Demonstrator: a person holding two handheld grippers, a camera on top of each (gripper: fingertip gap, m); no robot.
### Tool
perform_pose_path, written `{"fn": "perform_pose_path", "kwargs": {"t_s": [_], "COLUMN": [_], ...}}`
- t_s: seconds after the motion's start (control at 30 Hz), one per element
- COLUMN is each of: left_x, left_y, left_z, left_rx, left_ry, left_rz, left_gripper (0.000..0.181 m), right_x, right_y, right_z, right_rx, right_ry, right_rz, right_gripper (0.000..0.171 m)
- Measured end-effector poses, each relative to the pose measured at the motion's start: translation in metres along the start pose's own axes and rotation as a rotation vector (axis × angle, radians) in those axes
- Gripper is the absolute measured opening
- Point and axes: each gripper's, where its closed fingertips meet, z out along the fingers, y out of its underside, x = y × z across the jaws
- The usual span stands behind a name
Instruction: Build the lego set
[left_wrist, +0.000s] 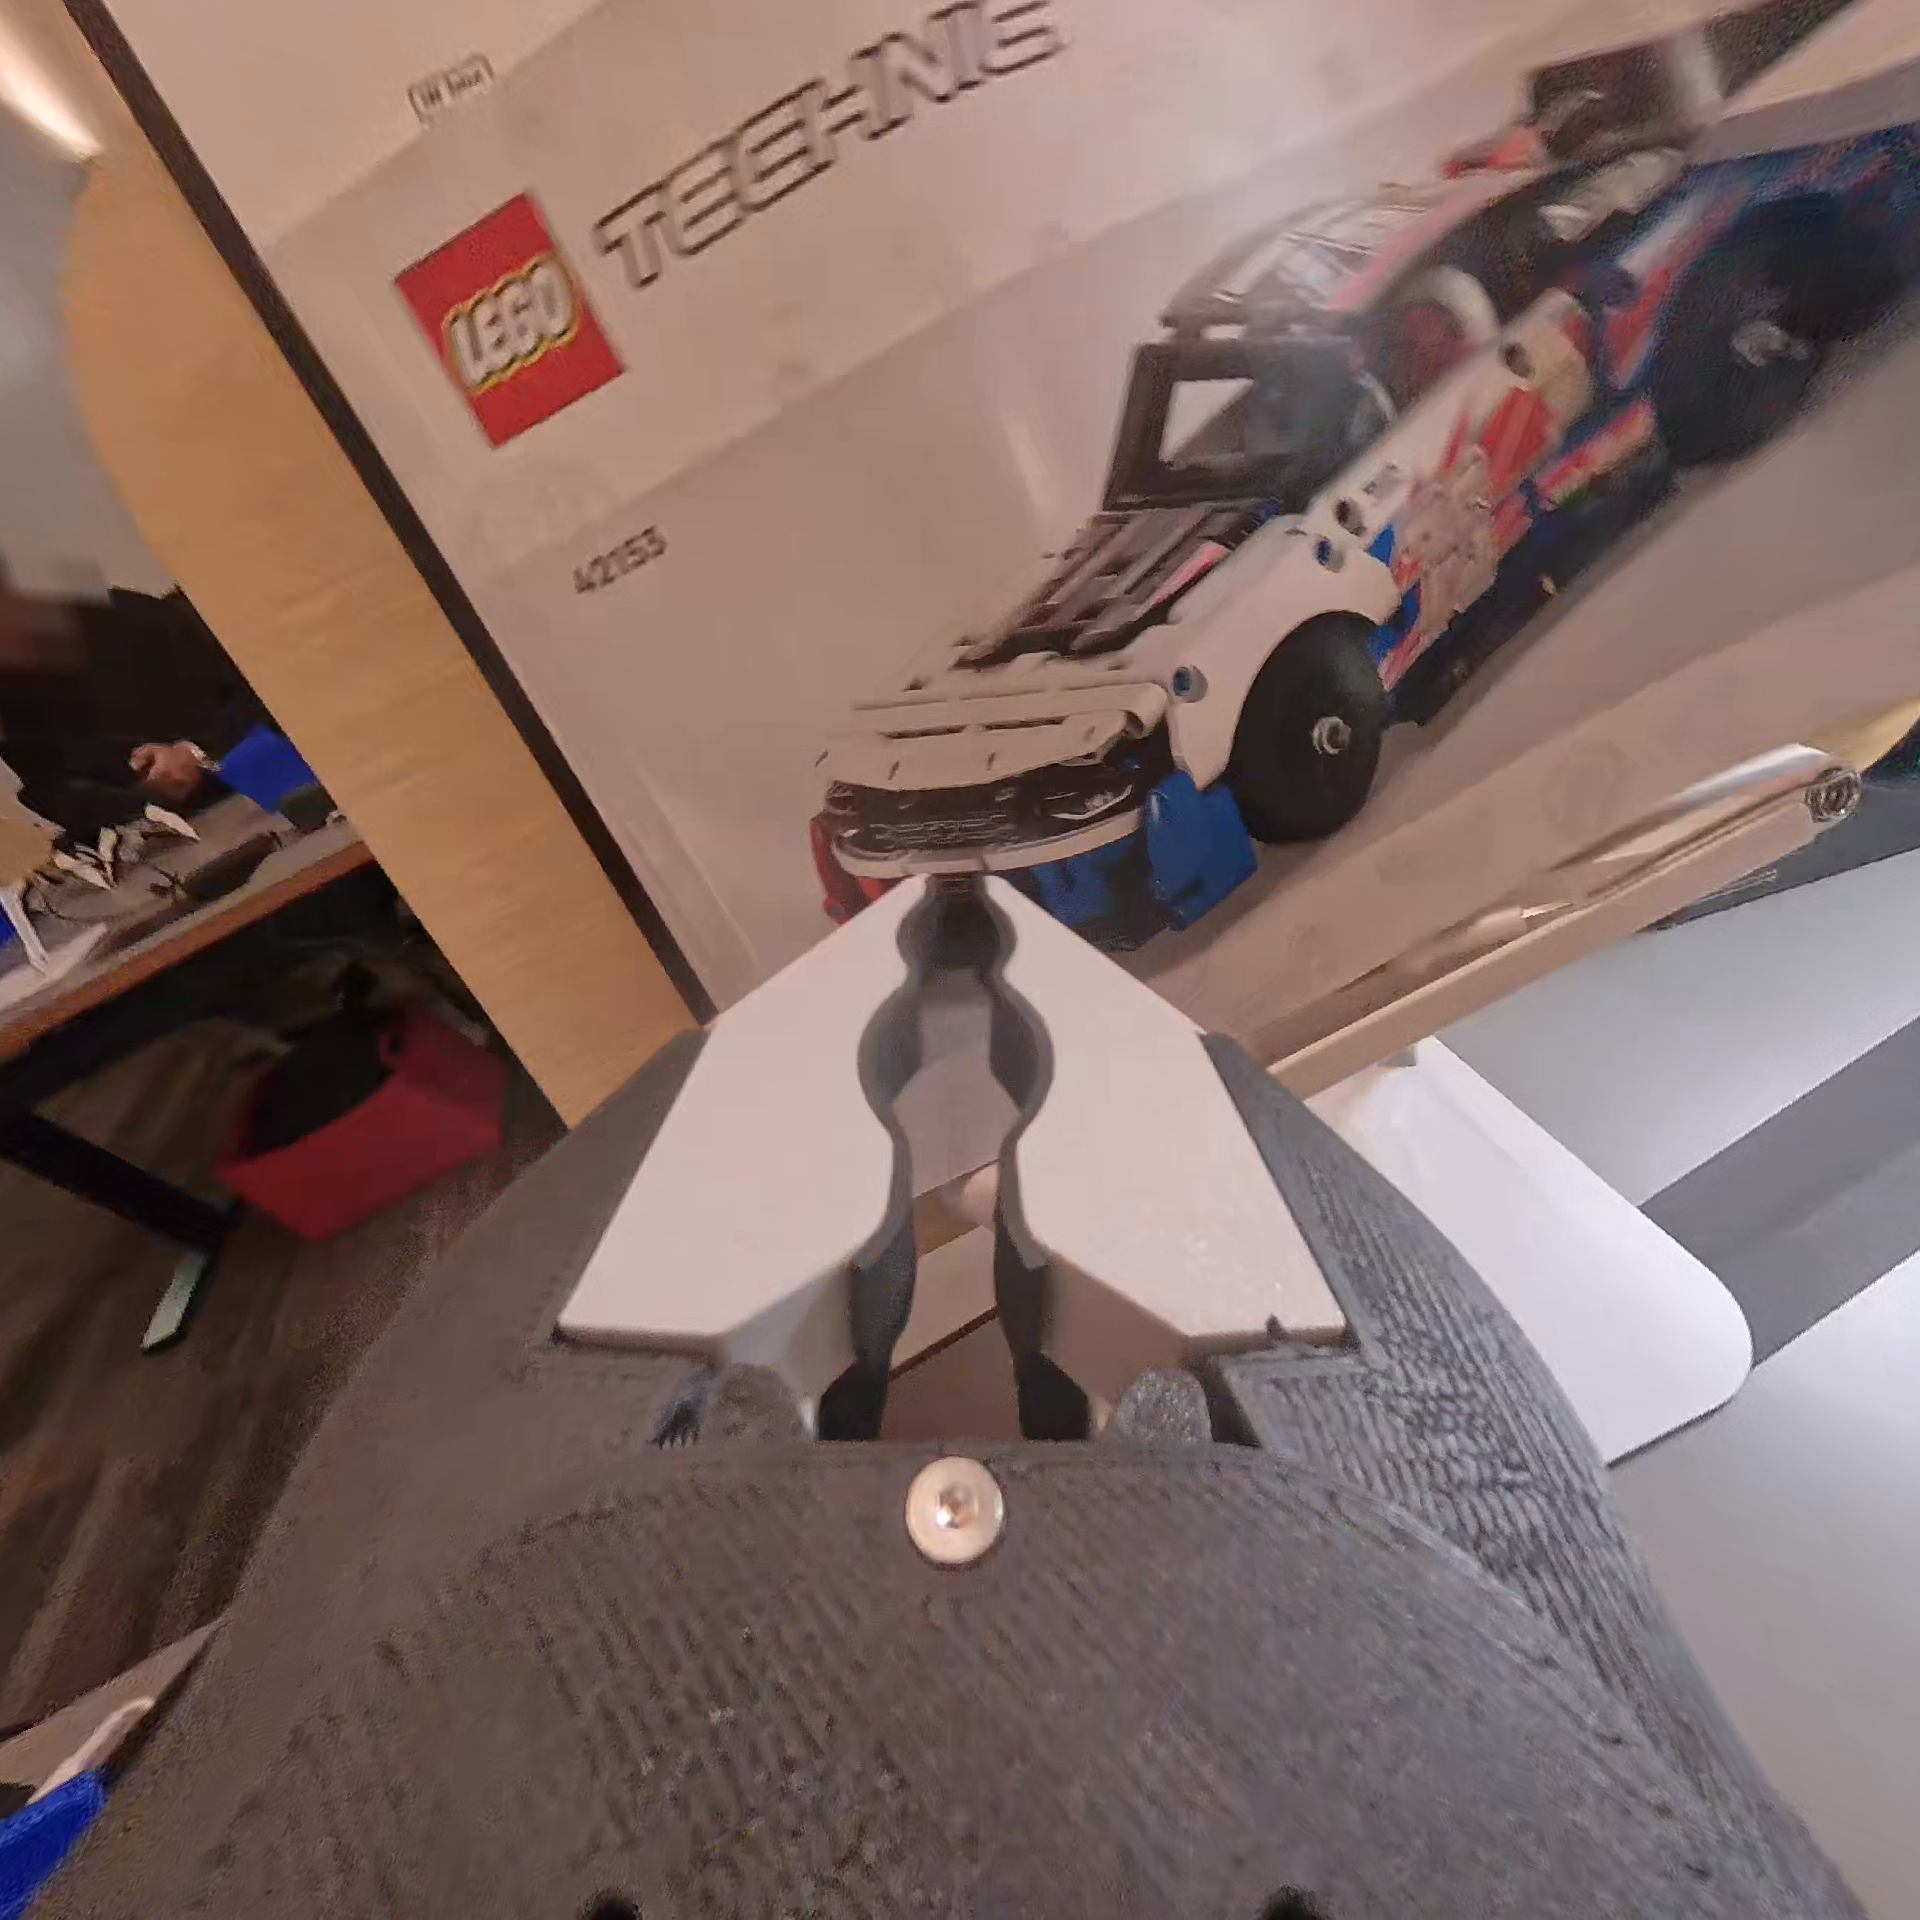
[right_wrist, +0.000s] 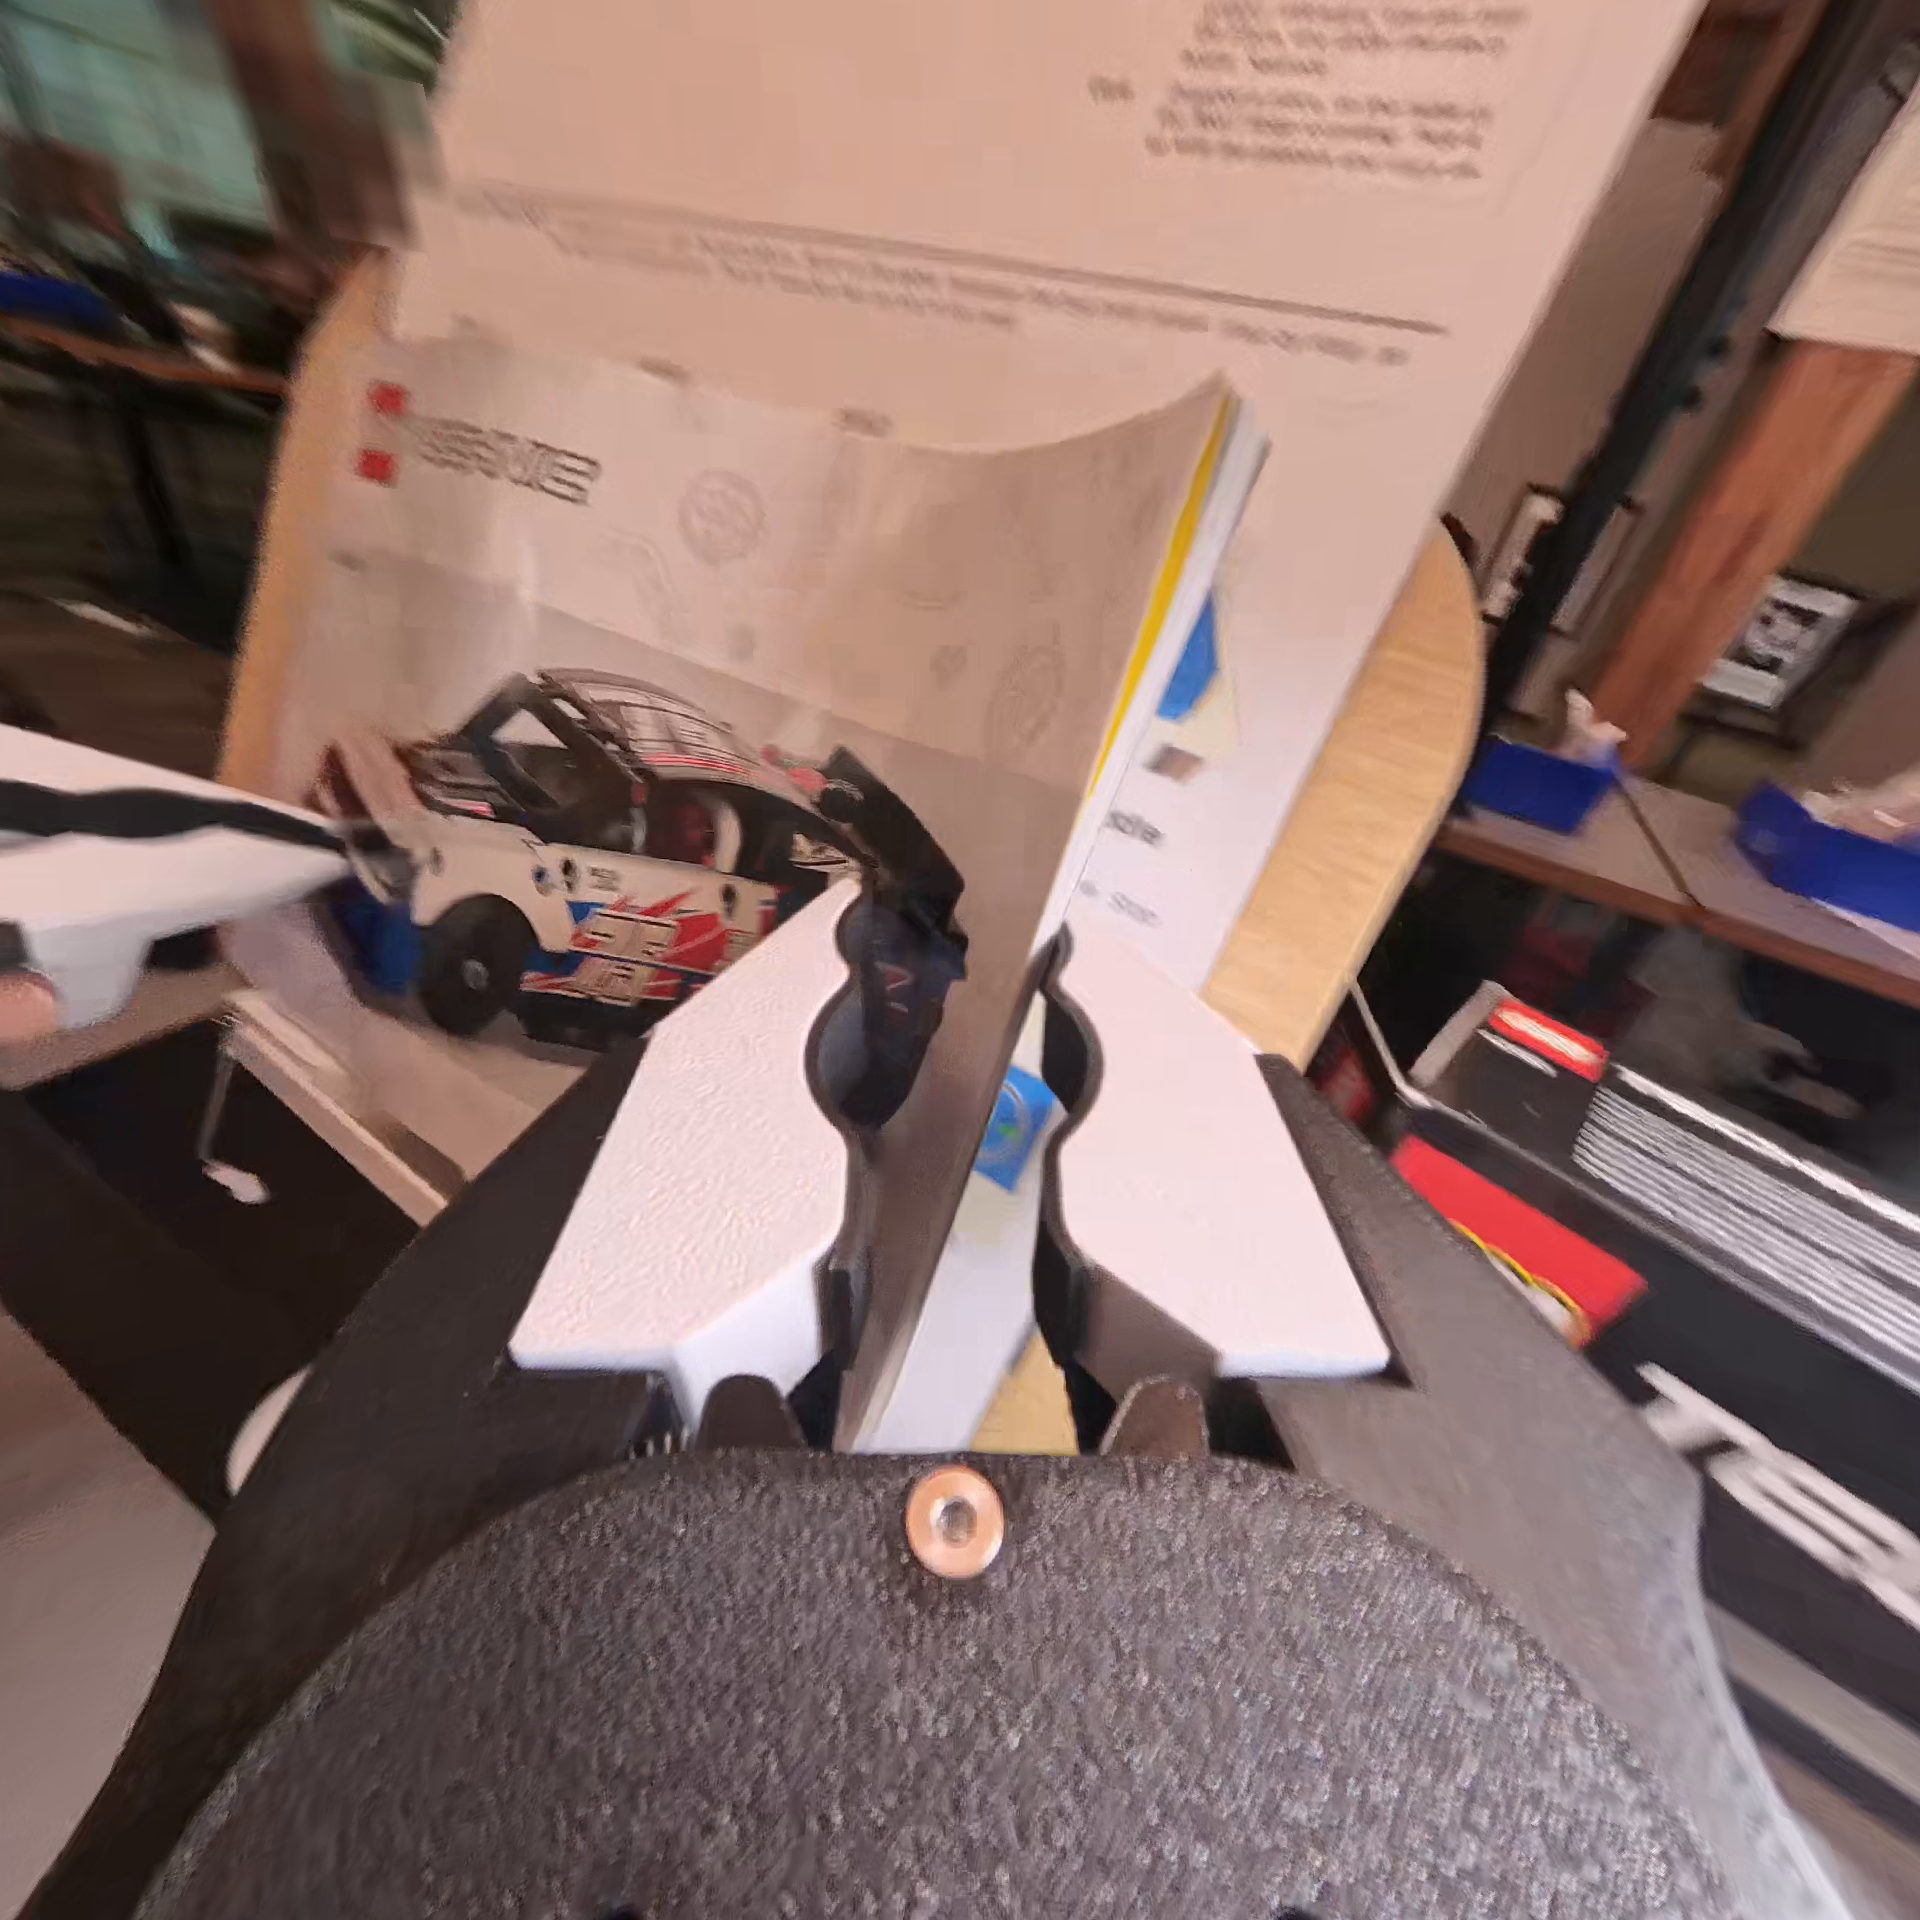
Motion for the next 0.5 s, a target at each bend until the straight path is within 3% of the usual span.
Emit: {"fn": "perform_pose_path", "kwargs": {"t_s": [0.07,0.13,0.2,0.27,0.33,0.5], "left_x": [-0.001,-0.001,0.000,0.000,0.005,0.037], "left_y": [0.002,0.004,0.004,0.004,-0.001,-0.024], "left_z": [0.002,0.003,0.004,0.003,0.000,-0.007], "left_rx": [-0.025,-0.054,-0.077,-0.100,-0.093,-0.027], "left_ry": [0.002,-0.004,-0.014,-0.023,-0.012,0.112], "left_rz": [-0.021,-0.007,0.006,0.000,-0.001,0.045], "left_gripper": [0.000,0.000,0.000,0.000,0.000,0.007], "right_x": [0.009,-0.006,-0.045,-0.098,-0.123,-0.105], "right_y": [-0.004,-0.016,-0.015,0.013,0.051,0.106], "right_z": [-0.020,-0.044,-0.053,-0.049,-0.040,-0.027], "right_rx": [-0.011,0.018,-0.019,-0.175,-0.393,-0.627], "right_ry": [0.103,0.116,0.019,-0.219,-0.361,-0.459], "right_rz": [-0.065,-0.167,-0.287,-0.338,-0.390,-0.805], "right_gripper": [0.050,0.048,0.042,0.032,0.041,0.042]}}
